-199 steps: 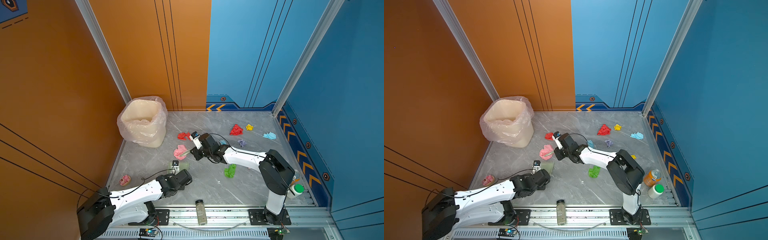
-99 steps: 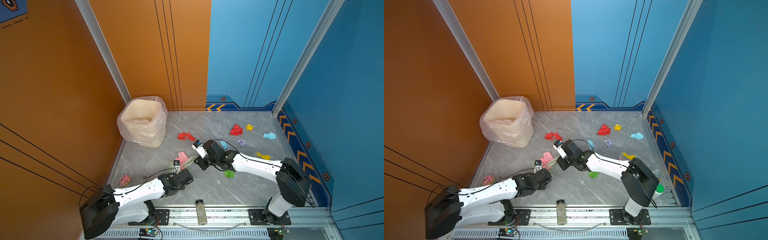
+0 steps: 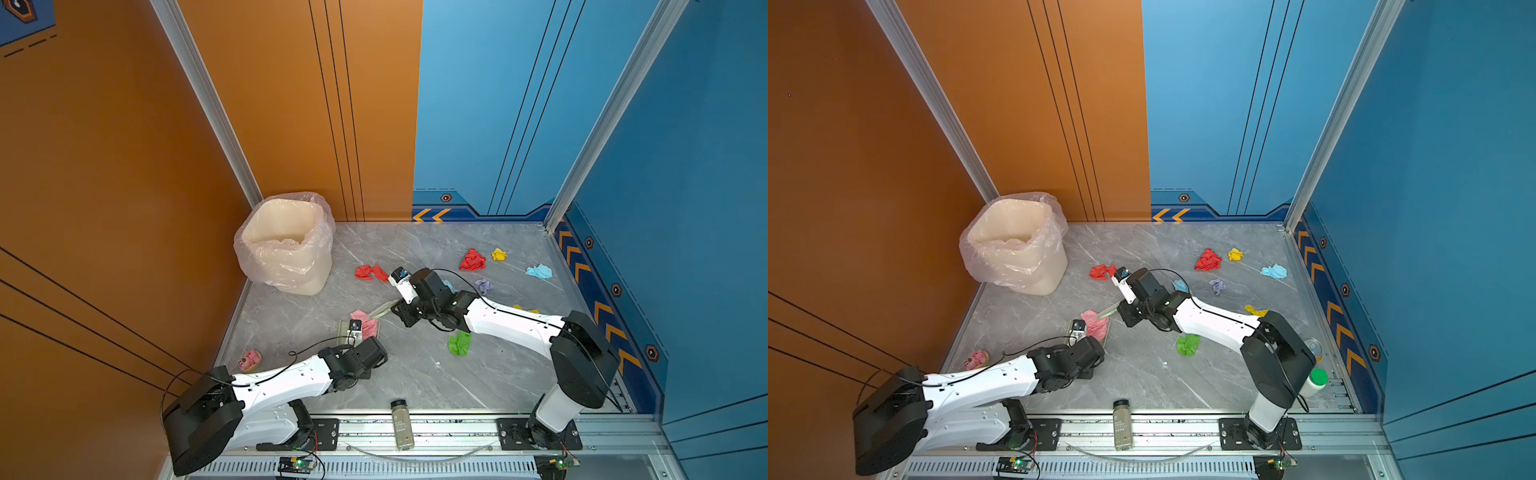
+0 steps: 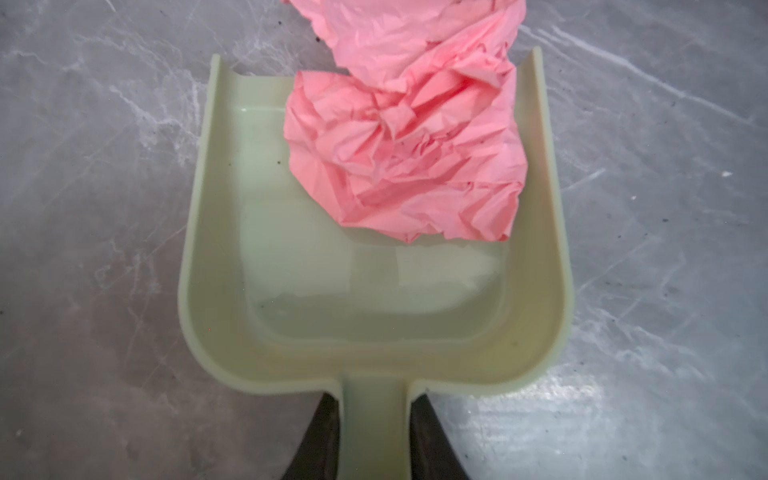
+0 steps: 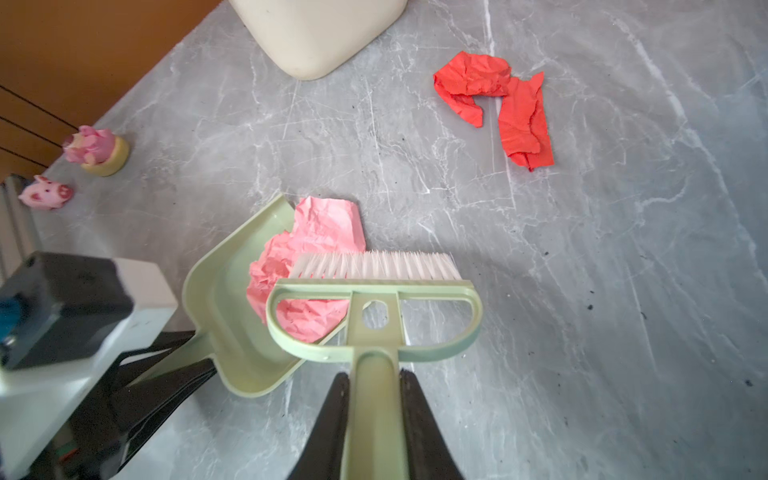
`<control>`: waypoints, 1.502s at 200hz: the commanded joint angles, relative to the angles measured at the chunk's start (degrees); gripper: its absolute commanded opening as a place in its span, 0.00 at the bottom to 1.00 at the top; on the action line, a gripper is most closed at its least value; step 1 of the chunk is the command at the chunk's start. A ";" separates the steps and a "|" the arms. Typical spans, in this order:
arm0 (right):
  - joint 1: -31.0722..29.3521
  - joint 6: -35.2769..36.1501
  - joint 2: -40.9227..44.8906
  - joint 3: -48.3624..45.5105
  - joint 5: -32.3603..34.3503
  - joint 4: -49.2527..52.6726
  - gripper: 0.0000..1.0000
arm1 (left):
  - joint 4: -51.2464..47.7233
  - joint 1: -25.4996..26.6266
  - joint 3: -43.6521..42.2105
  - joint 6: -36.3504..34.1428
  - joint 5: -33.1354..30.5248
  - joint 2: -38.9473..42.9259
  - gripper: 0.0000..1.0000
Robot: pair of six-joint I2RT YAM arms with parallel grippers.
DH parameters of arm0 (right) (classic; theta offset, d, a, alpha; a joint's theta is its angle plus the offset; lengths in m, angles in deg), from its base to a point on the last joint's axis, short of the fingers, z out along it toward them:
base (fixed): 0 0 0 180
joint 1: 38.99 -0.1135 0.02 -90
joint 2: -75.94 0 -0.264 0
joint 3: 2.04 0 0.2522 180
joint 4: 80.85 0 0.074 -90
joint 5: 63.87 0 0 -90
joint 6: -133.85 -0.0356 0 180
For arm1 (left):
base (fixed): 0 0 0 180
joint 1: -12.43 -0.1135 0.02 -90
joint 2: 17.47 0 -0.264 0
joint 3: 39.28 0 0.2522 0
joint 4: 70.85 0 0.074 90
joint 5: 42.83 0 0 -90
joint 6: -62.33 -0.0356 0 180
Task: Sweep away the paper scraps from the table
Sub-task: 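Lift the brush away with the right gripper while the left gripper holds the dustpan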
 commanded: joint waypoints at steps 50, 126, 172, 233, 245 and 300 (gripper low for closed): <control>-3.67 3.08 -1.00 0.68 1.82 6.68 0.00 | 0.69 -0.58 2.50 -1.24 -0.15 -2.31 0.00; -2.62 1.59 7.46 -4.25 0.12 4.69 0.00 | 1.90 -0.54 2.55 -1.85 -0.59 -2.97 0.00; 0.67 -1.01 12.99 -4.21 -3.13 2.58 0.00 | 0.63 -0.02 3.08 -2.79 -2.81 1.98 0.00; 7.14 -6.12 23.24 -7.78 -5.48 1.70 0.00 | -9.96 -0.05 9.14 -5.33 -5.63 11.60 0.00; 9.02 -6.40 25.49 -8.95 -5.68 2.02 0.00 | -12.02 -0.18 10.95 -6.07 -6.20 13.15 0.00; 15.66 -10.59 34.05 -14.28 -9.87 2.78 0.00 | -20.37 -1.10 21.93 -10.96 -8.08 15.54 0.00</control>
